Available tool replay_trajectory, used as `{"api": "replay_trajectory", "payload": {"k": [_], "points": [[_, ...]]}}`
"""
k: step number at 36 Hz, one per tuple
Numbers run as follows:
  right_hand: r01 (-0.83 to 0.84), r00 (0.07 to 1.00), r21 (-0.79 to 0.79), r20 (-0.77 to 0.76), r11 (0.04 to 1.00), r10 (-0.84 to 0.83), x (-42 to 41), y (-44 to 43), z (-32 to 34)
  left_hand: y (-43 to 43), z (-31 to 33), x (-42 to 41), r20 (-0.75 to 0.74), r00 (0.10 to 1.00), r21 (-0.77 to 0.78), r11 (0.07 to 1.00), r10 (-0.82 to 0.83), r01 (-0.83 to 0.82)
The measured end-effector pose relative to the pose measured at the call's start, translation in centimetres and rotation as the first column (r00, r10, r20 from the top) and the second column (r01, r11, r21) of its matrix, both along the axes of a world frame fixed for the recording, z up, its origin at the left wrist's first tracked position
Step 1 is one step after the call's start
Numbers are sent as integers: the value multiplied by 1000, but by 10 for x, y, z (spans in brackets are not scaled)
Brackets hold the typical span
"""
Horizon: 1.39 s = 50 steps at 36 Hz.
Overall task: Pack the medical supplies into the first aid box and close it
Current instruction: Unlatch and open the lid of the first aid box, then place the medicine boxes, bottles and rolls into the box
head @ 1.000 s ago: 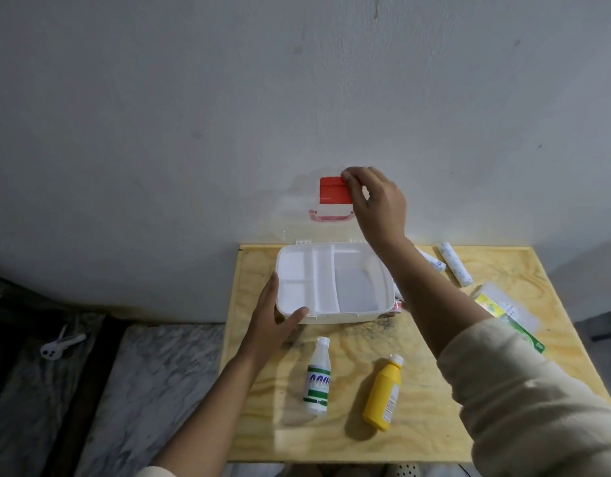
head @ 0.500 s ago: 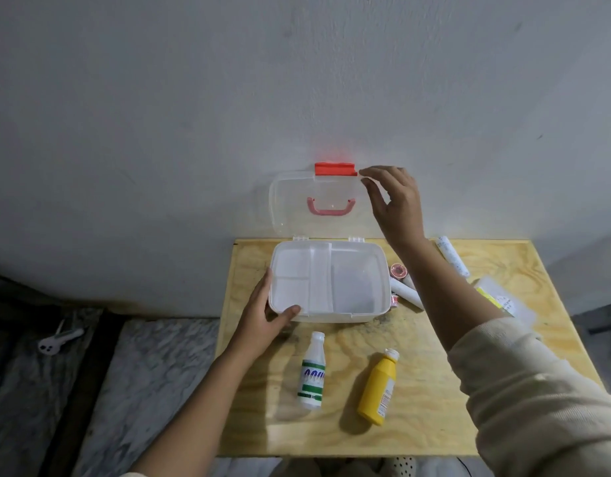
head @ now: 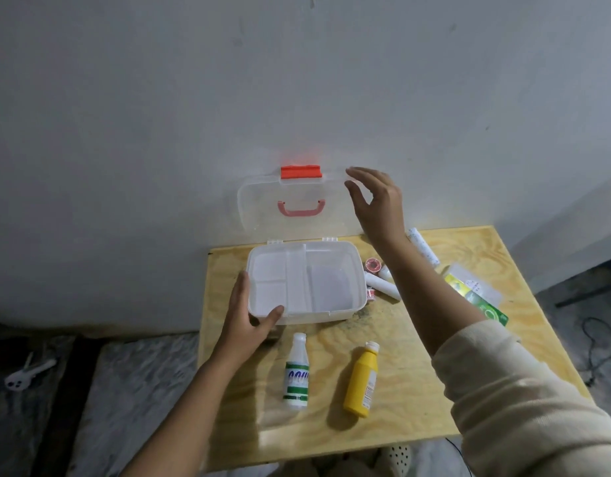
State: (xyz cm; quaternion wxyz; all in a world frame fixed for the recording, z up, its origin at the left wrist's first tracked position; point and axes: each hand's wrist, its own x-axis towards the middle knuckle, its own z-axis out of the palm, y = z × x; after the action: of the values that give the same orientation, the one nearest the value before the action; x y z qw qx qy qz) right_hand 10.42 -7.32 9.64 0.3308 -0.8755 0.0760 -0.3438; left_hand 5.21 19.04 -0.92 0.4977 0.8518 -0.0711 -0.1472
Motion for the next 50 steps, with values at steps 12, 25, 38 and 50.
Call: {"api": "replay_trajectory", "payload": {"k": [12,25,38,50], "points": [[149,986,96,-93,984,-140,-85,-43,-24,-13,-2,2,57,997,3,998,57,-57],[475,586,-37,-732,879,-347,-223,-127,-124,-13,-12,4,43,995,-10,996,87,-86],[353,896,254,-368,900,-248,-196,-66,-82,-13,-6,4,5,996,-21,996,87,-86],[-194,821,-270,-571,943,5,-98,-3,-26,-15,3,3,33,998,-87,995,57,-54]]}}
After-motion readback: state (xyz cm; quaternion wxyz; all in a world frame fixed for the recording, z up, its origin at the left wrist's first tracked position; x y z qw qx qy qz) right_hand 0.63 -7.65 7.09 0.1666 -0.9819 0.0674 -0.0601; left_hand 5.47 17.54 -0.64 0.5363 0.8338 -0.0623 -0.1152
